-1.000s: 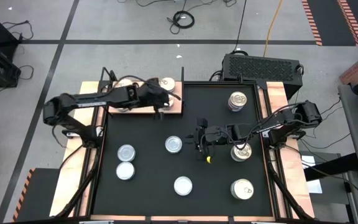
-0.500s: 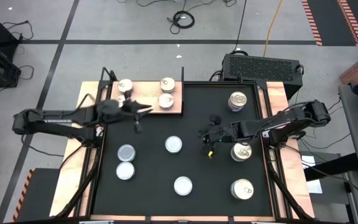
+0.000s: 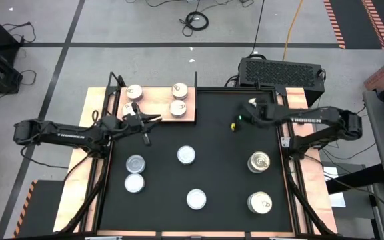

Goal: Stack canned seafood by type on shelf
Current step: Put the blue-pink tuna can on the shelf

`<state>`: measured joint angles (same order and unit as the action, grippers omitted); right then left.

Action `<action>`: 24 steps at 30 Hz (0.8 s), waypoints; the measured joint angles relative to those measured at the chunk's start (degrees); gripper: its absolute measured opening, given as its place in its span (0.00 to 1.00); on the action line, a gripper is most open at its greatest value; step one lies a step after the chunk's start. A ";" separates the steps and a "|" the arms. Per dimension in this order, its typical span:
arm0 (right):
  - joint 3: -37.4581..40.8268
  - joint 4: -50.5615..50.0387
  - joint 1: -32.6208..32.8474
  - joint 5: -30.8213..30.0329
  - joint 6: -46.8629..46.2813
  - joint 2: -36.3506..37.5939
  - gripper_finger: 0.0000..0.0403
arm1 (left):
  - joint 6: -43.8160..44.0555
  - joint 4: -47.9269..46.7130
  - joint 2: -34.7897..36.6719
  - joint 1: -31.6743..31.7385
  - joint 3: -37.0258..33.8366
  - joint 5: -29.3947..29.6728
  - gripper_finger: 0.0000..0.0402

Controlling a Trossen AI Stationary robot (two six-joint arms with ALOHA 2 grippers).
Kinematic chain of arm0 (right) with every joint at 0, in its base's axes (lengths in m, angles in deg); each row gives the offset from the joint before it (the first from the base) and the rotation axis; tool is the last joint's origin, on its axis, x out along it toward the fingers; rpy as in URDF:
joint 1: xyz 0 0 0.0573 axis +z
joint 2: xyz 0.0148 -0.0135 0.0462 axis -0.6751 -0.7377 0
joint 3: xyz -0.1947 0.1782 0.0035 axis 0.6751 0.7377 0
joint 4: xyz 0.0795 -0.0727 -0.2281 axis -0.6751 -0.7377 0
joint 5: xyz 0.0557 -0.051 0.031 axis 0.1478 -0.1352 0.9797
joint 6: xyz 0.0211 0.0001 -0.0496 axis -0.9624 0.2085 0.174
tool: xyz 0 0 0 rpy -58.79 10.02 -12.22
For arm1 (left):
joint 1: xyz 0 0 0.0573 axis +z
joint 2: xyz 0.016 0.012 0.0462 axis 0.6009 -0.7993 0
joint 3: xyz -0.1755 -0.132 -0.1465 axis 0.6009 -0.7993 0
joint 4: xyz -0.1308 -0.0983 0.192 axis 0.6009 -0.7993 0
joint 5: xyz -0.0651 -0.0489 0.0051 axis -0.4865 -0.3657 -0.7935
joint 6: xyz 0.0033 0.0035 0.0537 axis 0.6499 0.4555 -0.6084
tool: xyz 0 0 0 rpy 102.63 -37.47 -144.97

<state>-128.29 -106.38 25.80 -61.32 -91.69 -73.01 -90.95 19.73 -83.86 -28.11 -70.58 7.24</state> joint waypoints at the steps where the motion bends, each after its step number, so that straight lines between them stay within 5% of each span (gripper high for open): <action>1: -0.33 -0.43 -1.56 0.32 0.51 -0.52 0.26 | 0.05 0.07 0.00 0.29 0.06 -1.49 0.18; 11: -5.14 -8.66 -8.73 0.15 -3.99 -9.35 0.26 | 0.06 -2.23 -0.02 1.89 0.08 -5.11 0.18; 24: -6.26 -12.14 -10.32 -3.02 -5.21 -15.96 0.26 | 1.48 -2.59 -0.02 2.57 0.08 -5.28 0.18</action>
<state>-134.56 -118.52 15.48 -64.34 -96.90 -88.97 -89.47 17.15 -83.88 -25.54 -70.50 1.96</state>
